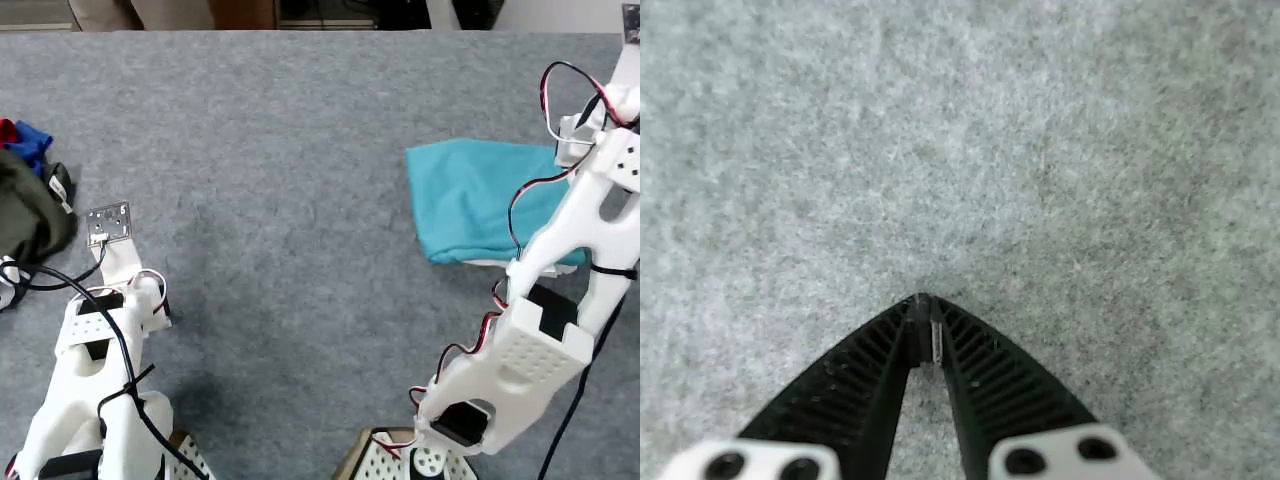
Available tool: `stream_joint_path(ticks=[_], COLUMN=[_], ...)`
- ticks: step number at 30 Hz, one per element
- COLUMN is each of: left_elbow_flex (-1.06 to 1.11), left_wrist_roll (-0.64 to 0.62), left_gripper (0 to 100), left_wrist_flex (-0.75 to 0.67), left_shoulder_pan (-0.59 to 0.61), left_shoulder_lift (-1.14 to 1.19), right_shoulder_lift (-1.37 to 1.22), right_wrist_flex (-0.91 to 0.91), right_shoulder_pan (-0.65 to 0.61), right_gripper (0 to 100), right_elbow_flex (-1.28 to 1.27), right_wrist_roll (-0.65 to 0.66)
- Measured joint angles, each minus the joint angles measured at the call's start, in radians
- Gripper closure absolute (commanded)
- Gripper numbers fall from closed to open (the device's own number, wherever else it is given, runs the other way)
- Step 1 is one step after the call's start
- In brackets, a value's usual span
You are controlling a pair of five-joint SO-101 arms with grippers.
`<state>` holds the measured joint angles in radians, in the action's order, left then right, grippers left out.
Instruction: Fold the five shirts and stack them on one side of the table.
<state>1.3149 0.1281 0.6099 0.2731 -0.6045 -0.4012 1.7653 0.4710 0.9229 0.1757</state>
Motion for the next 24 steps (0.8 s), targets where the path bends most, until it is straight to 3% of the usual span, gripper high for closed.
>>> stream_joint_path(ticks=[9, 24], left_elbow_flex=[0.000, 0.000], left_wrist_roll=[0.000, 0.000], left_gripper=[98, 98], left_wrist_flex=[0.000, 0.000], left_shoulder_pan=[0.000, 0.000], left_shoulder_lift=[0.000, 0.000], right_shoulder_lift=[0.012, 0.103], right_wrist_flex=[0.000, 0.000], right_shoulder_pan=[-0.058, -0.692], right_gripper=[89.6, 89.6], right_elbow_flex=[-0.035, -0.436], right_wrist_roll=[0.000, 0.000])
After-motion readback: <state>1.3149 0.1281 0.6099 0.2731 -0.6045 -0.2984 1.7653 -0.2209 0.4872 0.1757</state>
